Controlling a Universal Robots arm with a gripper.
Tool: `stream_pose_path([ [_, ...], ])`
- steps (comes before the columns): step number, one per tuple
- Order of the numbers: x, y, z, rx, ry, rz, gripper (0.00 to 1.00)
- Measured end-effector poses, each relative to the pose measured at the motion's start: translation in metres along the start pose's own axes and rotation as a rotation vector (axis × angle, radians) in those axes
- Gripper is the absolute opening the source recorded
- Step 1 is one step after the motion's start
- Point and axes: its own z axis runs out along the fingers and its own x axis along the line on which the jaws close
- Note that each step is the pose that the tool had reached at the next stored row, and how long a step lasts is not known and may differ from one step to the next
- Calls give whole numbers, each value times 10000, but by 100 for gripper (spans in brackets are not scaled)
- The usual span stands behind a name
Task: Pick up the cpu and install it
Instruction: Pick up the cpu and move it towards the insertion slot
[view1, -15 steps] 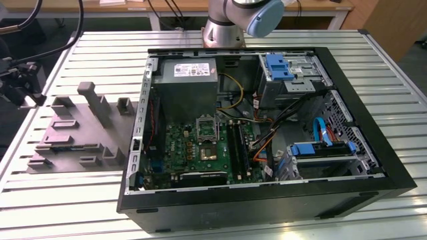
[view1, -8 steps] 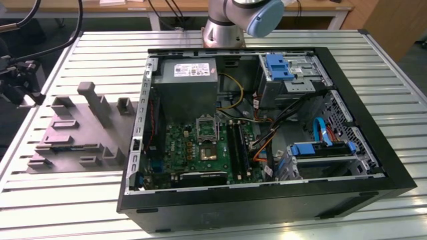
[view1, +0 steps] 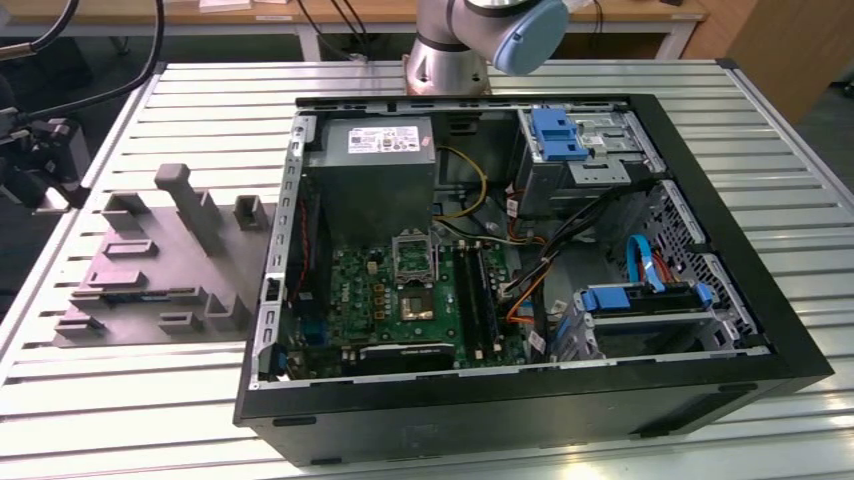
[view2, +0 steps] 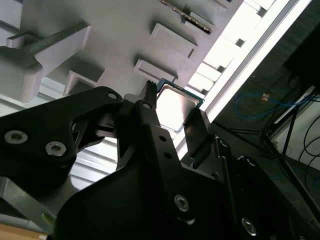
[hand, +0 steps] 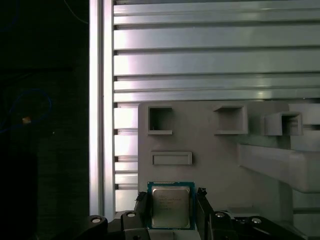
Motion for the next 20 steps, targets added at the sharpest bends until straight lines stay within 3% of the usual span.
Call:
stream_pose_path([
  [20,1,4,-56,0,0,0,47],
])
